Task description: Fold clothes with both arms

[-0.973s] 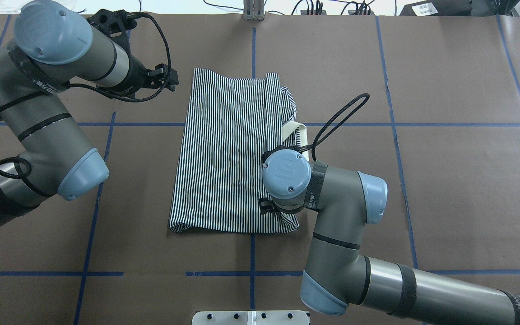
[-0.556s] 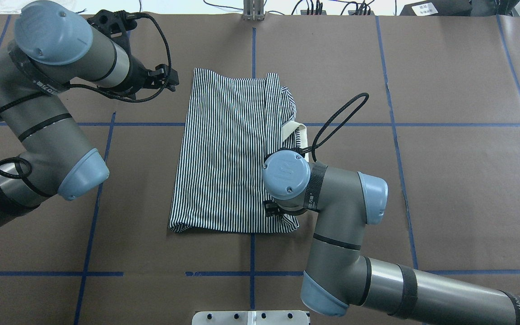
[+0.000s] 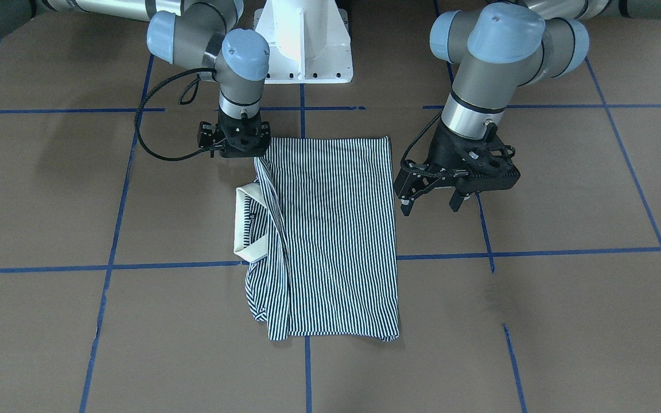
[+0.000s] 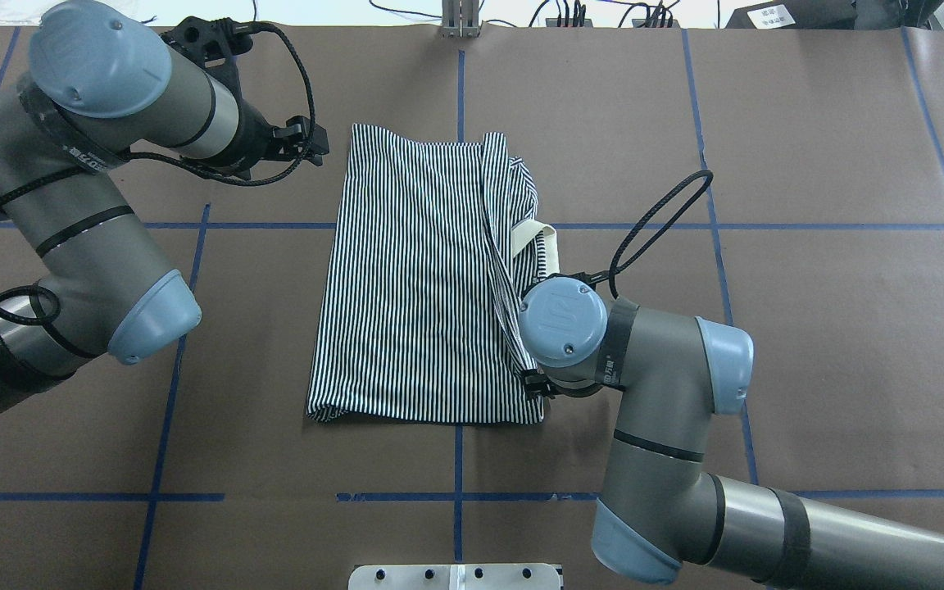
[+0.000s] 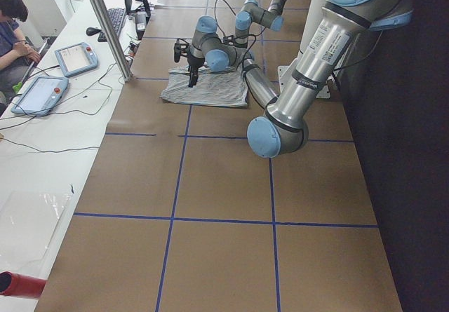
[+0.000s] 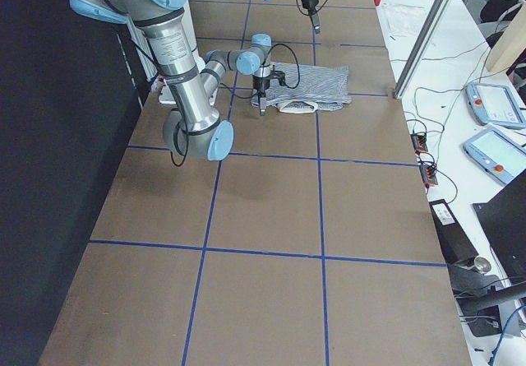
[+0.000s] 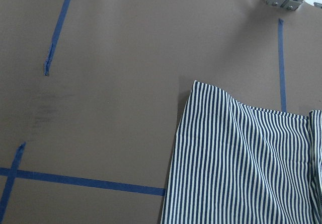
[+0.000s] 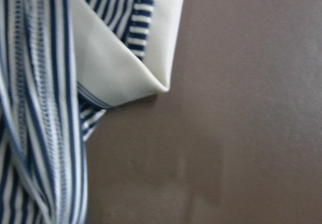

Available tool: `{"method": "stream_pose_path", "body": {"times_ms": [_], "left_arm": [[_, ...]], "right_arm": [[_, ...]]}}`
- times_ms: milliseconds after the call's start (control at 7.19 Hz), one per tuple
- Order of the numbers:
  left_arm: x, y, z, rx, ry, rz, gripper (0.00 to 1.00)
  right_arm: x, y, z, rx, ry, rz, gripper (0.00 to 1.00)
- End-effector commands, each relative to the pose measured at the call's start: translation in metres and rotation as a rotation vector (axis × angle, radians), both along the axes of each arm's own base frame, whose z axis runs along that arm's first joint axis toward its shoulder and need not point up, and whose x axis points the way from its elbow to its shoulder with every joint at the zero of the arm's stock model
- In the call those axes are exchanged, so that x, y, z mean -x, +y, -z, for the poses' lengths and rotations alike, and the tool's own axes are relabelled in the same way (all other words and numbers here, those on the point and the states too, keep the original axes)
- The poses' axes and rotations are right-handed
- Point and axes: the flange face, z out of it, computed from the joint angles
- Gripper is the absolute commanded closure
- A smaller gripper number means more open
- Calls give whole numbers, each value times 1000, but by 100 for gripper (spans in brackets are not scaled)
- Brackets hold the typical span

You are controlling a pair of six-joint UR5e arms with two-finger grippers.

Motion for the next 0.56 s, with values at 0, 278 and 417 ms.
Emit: {"method": "stream_pose_path", "body": {"times_ms": [0,278,417], "left_arm": [[1,1,2,-2,3,-1,0],[1,1,0,-1,-1,-3,0],[1,1,1,-4,1,-3,0]], "right_arm": [[-33,2,10,-19,27,30,0],[-20,-44,47,-87,-62,7,0],[10,-69,55,-109,-96,-8,0]]}}
